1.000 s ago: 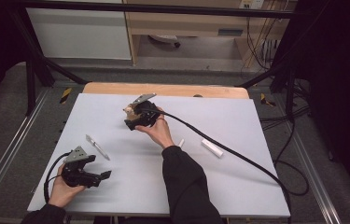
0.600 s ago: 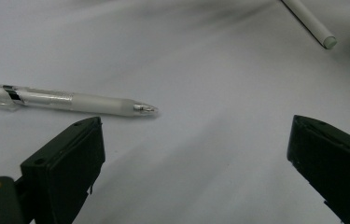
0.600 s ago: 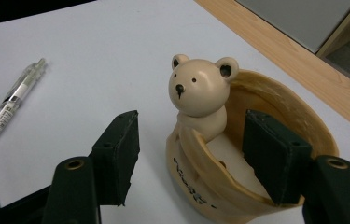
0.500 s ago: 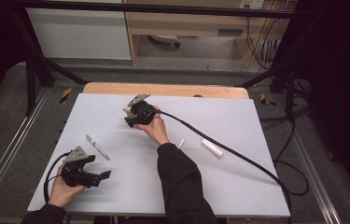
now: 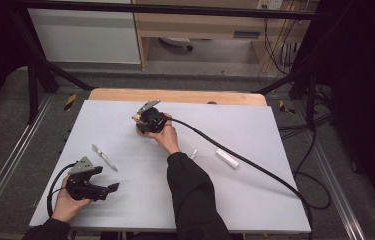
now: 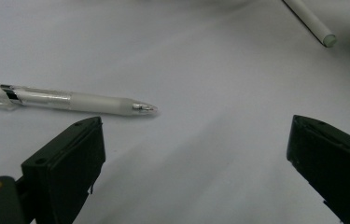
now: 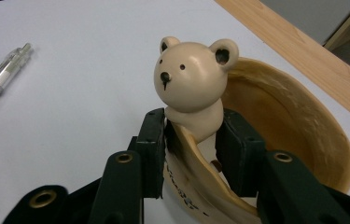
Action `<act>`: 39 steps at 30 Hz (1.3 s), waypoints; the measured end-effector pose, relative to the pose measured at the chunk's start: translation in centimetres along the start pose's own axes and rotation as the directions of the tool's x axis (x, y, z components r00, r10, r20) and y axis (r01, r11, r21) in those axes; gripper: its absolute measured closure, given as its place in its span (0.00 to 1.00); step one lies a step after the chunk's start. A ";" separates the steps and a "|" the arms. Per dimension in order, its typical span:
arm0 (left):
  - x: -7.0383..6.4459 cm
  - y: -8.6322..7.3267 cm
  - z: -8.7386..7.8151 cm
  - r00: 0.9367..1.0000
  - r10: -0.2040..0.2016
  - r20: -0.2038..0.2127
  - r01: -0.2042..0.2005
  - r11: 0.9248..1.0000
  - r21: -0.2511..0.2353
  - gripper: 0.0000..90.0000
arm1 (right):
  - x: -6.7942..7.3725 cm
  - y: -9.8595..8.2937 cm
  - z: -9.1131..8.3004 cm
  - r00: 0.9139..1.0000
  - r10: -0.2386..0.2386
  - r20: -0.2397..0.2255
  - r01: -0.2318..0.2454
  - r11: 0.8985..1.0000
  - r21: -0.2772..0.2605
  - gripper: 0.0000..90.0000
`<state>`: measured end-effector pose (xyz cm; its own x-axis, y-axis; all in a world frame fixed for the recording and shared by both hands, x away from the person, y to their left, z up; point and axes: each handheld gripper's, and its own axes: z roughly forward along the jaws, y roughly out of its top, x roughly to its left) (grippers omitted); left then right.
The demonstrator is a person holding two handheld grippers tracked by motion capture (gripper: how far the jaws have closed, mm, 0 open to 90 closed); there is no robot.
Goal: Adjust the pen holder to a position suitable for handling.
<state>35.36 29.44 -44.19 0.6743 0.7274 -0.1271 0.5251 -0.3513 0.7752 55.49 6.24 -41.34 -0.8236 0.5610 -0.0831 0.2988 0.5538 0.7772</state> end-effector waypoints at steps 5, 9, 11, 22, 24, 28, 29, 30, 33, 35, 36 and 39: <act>0.0 0.0 0.0 1.000 0.000 0.000 0.000 1.000 -0.001 0.05 | -0.1 0.0 -0.1 0.999 0.033 -0.030 -0.033 0.999 0.002 0.77; 0.0 0.0 0.0 1.000 0.000 -0.001 0.000 1.000 -0.002 0.05 | 0.2 0.0 -0.2 0.999 0.027 -0.037 -0.027 1.000 -0.002 0.78; 0.0 0.0 -0.1 1.000 -0.001 -0.001 0.001 1.000 -0.002 0.05 | 0.3 0.0 -0.2 0.999 0.016 -0.038 -0.016 1.000 0.003 0.78; 0.1 0.0 -0.3 1.000 -0.002 -0.008 0.002 1.000 -0.007 0.05 | 1.1 1.2 -3.0 0.998 -0.022 -0.065 0.021 1.000 -0.017 0.79; 0.1 0.0 -0.3 1.000 -0.003 -0.008 0.003 1.000 -0.008 0.05 | 1.3 1.4 -4.0 0.997 -0.025 -0.067 0.023 0.999 -0.023 0.79; 0.0 0.0 -0.2 1.000 -0.003 -0.005 0.003 1.000 -0.004 0.05 | 1.3 1.5 -5.7 0.997 -0.024 -0.072 0.023 1.000 -0.014 0.79; 0.0 0.0 -0.2 1.000 -0.003 -0.004 0.003 1.000 -0.003 0.05 | 1.3 1.4 -6.1 0.997 -0.022 -0.073 0.021 1.000 -0.009 0.79; 0.0 0.0 -0.2 1.000 -0.003 -0.006 0.003 1.000 -0.003 0.05 | 1.2 1.3 -6.5 0.997 -0.022 -0.070 0.022 1.000 -0.002 0.79; 0.0 0.0 -0.2 1.000 -0.004 -0.005 0.004 1.000 -0.003 0.05 | 1.0 0.7 -7.5 0.997 -0.014 -0.071 0.015 1.000 0.010 0.79; -0.1 0.0 -0.2 1.000 -0.004 -0.006 0.004 1.000 -0.002 0.05 | 0.9 0.2 -8.1 0.997 -0.013 -0.074 0.014 1.000 0.021 0.79; -0.1 0.0 -0.2 1.000 -0.004 -0.006 0.004 1.000 -0.002 0.05 | 0.8 0.0 -8.3 0.997 -0.013 -0.074 0.015 1.000 0.025 0.79; -0.1 0.0 -0.1 1.000 -0.002 -0.008 0.002 1.000 -0.001 0.05 | 0.5 -0.9 -9.1 0.997 0.004 -0.072 -0.002 1.000 0.031 0.79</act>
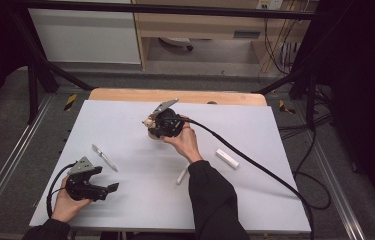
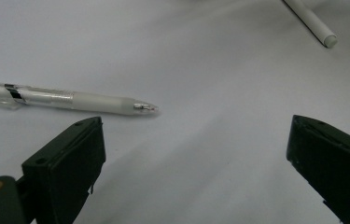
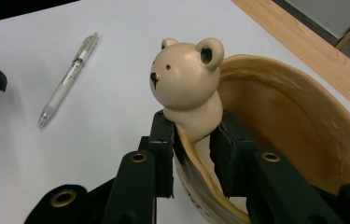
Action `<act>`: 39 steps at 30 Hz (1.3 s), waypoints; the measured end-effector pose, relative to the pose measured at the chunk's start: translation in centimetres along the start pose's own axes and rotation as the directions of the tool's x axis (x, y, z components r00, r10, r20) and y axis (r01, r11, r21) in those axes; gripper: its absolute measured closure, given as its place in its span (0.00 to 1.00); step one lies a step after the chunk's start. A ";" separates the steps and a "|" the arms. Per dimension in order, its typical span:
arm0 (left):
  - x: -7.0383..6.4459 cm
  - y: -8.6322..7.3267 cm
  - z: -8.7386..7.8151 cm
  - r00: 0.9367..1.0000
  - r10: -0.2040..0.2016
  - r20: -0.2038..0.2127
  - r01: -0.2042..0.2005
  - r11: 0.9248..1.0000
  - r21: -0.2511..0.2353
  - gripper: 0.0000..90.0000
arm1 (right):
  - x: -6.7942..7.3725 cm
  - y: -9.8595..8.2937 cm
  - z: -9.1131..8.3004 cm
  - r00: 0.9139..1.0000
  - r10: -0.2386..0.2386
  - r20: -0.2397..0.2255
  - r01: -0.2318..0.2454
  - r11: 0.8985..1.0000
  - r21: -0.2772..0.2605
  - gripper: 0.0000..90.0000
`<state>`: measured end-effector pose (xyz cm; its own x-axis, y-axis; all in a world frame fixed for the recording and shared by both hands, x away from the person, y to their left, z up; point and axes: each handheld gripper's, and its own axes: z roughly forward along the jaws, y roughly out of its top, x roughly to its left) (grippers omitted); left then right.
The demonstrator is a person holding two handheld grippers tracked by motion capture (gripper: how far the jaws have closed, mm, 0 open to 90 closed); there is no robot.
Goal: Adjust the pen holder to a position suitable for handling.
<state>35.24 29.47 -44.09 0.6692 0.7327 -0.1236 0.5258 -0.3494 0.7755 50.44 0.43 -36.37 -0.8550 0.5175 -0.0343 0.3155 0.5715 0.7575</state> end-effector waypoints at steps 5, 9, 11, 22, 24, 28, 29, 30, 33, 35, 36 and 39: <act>-0.1 0.0 0.1 1.000 0.002 0.001 -0.002 1.000 0.002 0.05 | -0.4 -1.4 -1.0 1.000 0.023 0.003 -0.023 1.000 0.004 0.79; -0.1 0.0 0.1 1.000 0.002 0.000 -0.002 1.000 0.004 0.05 | -0.8 -2.4 -1.6 0.999 0.037 0.004 -0.037 0.999 0.006 0.79; -0.1 0.0 0.1 1.000 0.002 0.000 -0.002 1.000 0.004 0.05 | -0.9 -2.9 -1.7 0.999 0.043 0.002 -0.043 0.999 0.004 0.79; -0.1 0.0 0.2 1.000 0.003 0.000 -0.003 1.000 0.006 0.05 | -1.6 -5.4 -1.8 0.996 0.094 0.007 -0.094 0.995 0.017 0.79; -0.2 0.0 0.2 1.000 0.004 -0.001 -0.004 1.000 0.007 0.05 | -1.7 -5.8 -1.7 0.994 0.106 0.011 -0.106 0.994 0.017 0.79; -0.2 0.0 0.2 1.000 0.004 -0.002 -0.004 1.000 0.009 0.05 | -1.7 -6.2 -1.4 0.993 0.120 0.004 -0.120 0.993 0.020 0.79; -0.2 0.0 0.2 1.000 0.005 -0.001 -0.005 1.000 0.009 0.05 | -1.7 -6.4 -1.2 0.993 0.119 0.001 -0.119 0.993 0.026 0.79; -0.2 0.0 0.2 1.000 0.005 -0.001 -0.005 1.000 0.010 0.05 | -1.7 -6.4 -1.2 0.992 0.123 0.001 -0.123 0.992 0.028 0.79; -0.2 0.0 0.2 1.000 0.007 -0.001 -0.007 1.000 0.011 0.05 | -1.7 -6.5 -1.0 0.992 0.128 -0.003 -0.128 0.991 0.030 0.79; -0.2 0.0 0.2 1.000 0.005 -0.002 -0.005 1.000 0.010 0.05 | -1.7 -6.5 -0.9 0.991 0.137 -0.003 -0.137 0.990 0.027 0.79; -0.2 0.0 0.2 1.000 0.004 -0.001 -0.004 1.000 0.009 0.05 | -1.8 -6.5 -0.9 0.990 0.138 -0.003 -0.138 0.990 0.026 0.79; -0.2 0.0 0.2 1.000 0.007 -0.001 -0.007 1.000 0.011 0.05 | -1.8 -6.6 -0.9 0.991 0.136 -0.005 -0.136 0.990 0.026 0.78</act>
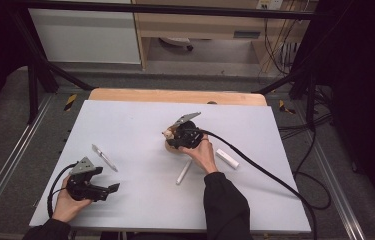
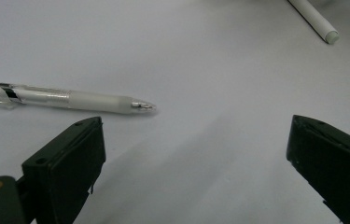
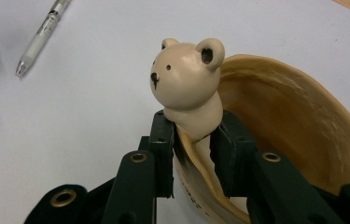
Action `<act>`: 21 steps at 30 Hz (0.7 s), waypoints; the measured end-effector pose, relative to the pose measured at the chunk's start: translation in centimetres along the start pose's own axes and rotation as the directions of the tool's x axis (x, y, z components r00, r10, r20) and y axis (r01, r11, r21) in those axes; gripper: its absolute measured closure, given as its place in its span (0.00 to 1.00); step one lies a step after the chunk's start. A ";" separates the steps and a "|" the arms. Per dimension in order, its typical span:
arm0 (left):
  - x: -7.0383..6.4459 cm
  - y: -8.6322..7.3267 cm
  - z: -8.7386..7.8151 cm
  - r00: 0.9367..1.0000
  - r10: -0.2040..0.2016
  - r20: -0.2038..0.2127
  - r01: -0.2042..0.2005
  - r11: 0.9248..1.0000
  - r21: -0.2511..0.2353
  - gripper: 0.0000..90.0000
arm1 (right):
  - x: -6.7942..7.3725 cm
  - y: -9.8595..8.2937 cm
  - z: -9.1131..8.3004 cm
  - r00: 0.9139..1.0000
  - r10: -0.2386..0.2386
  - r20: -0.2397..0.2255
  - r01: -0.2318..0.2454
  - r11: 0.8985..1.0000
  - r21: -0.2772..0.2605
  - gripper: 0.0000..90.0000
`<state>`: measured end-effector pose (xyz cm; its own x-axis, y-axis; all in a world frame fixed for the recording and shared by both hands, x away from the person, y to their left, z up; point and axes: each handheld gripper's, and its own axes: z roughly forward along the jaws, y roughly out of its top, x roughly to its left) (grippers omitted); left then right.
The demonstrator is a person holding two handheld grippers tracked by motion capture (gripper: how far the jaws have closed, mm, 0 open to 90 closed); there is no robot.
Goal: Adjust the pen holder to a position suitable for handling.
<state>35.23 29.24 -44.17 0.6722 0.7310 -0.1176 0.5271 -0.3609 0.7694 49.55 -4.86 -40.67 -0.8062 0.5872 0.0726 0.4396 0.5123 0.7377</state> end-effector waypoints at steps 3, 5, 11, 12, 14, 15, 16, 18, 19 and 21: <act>-0.1 0.0 0.0 1.000 0.001 0.000 -0.001 1.000 -0.001 0.05 | 0.0 -0.1 0.0 1.000 0.003 0.001 -0.003 1.000 -0.004 0.78; -0.1 0.0 0.0 1.000 0.002 0.000 -0.002 1.000 0.000 0.05 | -0.1 -0.2 0.0 1.000 0.004 0.000 -0.004 1.000 -0.009 0.78; 0.0 0.0 0.0 1.000 0.001 -0.002 -0.001 1.000 0.002 0.05 | 0.0 -0.3 -0.1 1.000 -0.004 0.013 0.004 1.000 -0.009 0.74; 0.0 0.0 0.0 1.000 0.001 -0.002 -0.001 1.000 0.002 0.05 | 0.0 -0.3 -0.1 1.000 -0.009 0.019 0.010 1.000 -0.010 0.72; 0.0 0.0 0.0 1.000 0.001 -0.002 -0.001 1.000 0.002 0.05 | 0.0 -0.3 -0.2 1.000 -0.010 0.023 0.010 1.000 -0.008 0.68; 0.0 0.0 0.0 1.000 0.001 -0.002 -0.001 1.000 0.002 0.05 | 0.1 -0.2 -0.3 1.000 -0.009 0.028 0.009 1.000 -0.012 0.65; 0.0 0.0 0.0 1.000 0.000 -0.002 0.000 1.000 0.003 0.05 | 0.1 -0.2 -0.4 0.999 -0.013 0.034 0.014 1.000 -0.019 0.63; 0.0 0.0 0.0 1.000 0.001 -0.002 -0.001 1.000 0.002 0.05 | 0.1 -0.1 -0.7 0.999 -0.013 0.046 0.014 0.999 -0.029 0.58; -0.1 0.0 0.0 1.000 0.001 -0.002 -0.001 1.000 0.002 0.05 | 0.2 0.0 -0.9 0.999 -0.004 0.045 0.006 0.999 -0.041 0.55; 0.0 0.0 0.0 1.000 0.003 -0.001 -0.003 1.000 0.001 0.05 | 0.2 0.2 -1.4 0.999 0.008 0.040 -0.006 0.998 -0.059 0.49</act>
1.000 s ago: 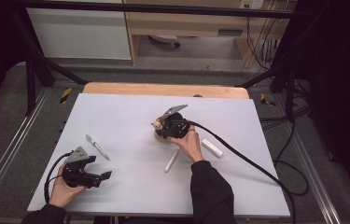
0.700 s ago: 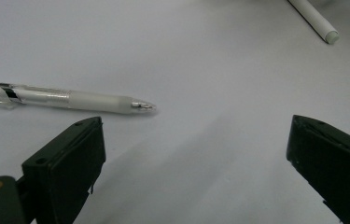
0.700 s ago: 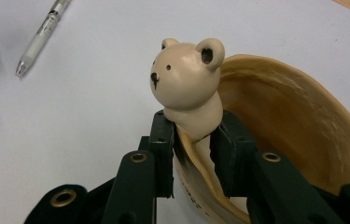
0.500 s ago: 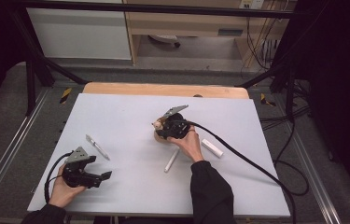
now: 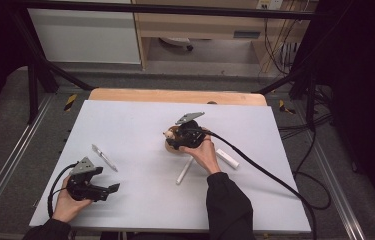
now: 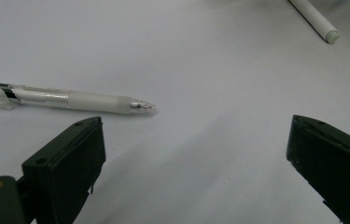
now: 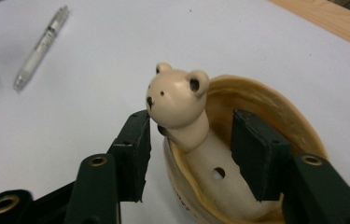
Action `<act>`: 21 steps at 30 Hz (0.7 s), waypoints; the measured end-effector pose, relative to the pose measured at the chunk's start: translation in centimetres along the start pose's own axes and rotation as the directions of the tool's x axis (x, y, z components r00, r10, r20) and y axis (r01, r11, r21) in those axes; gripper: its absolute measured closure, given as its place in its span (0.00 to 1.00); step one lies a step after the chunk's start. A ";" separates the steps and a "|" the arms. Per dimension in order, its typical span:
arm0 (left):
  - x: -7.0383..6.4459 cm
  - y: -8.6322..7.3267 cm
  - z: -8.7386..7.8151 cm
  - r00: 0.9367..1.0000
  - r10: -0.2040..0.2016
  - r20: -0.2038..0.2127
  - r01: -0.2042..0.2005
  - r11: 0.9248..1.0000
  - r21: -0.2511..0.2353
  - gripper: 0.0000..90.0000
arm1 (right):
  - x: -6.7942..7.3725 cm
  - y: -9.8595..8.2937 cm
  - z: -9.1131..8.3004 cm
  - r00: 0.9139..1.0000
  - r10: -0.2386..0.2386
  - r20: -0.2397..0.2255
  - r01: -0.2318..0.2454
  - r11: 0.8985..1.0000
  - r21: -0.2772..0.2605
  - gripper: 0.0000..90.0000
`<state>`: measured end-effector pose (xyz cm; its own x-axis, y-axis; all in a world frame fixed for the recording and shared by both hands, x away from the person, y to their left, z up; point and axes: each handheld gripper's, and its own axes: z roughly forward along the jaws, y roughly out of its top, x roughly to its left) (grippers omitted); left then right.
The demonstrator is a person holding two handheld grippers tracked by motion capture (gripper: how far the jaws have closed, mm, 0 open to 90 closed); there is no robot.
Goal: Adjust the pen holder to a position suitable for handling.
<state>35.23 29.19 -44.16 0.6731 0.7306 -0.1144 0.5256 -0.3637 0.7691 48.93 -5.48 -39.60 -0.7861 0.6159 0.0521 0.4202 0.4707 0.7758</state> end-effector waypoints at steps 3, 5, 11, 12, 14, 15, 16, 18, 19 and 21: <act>0.0 0.0 0.0 1.000 -0.003 -0.001 0.003 1.000 0.001 0.05 | 0.1 0.2 -0.5 1.000 0.005 0.009 -0.005 1.000 -0.010 0.42; 0.0 0.0 0.0 1.000 -0.003 -0.002 0.003 1.000 0.002 0.05 | 0.3 0.5 -1.4 1.000 0.010 0.012 -0.010 1.000 -0.008 0.32; -0.1 0.1 0.1 1.000 0.000 -0.003 0.000 1.000 0.007 0.05 | 0.6 0.9 -3.1 1.000 0.018 0.026 -0.018 1.000 -0.003 0.18; -0.1 0.1 0.1 1.000 -0.002 -0.002 0.002 1.000 0.007 0.05 | 0.7 0.7 -3.9 0.999 0.032 0.029 -0.032 0.999 -0.021 0.13; -0.2 0.1 0.1 1.000 -0.001 -0.003 0.001 1.000 0.007 0.05 | 0.8 0.5 -4.4 0.998 0.050 0.036 -0.049 0.998 -0.026 0.10; -0.2 0.1 0.1 1.000 -0.002 -0.003 0.002 1.000 0.008 0.05 | 0.7 0.3 -4.7 0.998 0.052 0.047 -0.052 0.999 -0.017 0.08; -0.2 0.1 0.1 1.000 -0.004 -0.002 0.004 1.000 0.006 0.05 | 0.7 0.3 -4.7 0.998 0.052 0.047 -0.052 0.999 -0.017 0.08; -0.3 0.1 0.1 1.000 -0.003 -0.002 0.003 1.000 0.009 0.05 | 0.7 -0.4 -5.6 0.996 0.061 0.072 -0.061 0.998 -0.009 0.06; -0.4 0.2 0.2 1.000 -0.005 -0.001 0.005 1.000 0.013 0.05 | 0.7 -0.7 -5.8 0.995 0.065 0.075 -0.065 0.998 -0.010 0.05; -0.4 0.2 0.2 1.000 -0.003 -0.001 0.004 1.000 0.016 0.05 | 0.6 -1.3 -6.3 0.995 0.072 0.073 -0.072 0.997 -0.007 0.04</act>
<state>35.17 28.75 -44.10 0.6707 0.7325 -0.1164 0.5359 -0.3701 0.7588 45.06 -9.75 -36.62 -0.7185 0.6927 0.0619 0.4726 0.4211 0.7742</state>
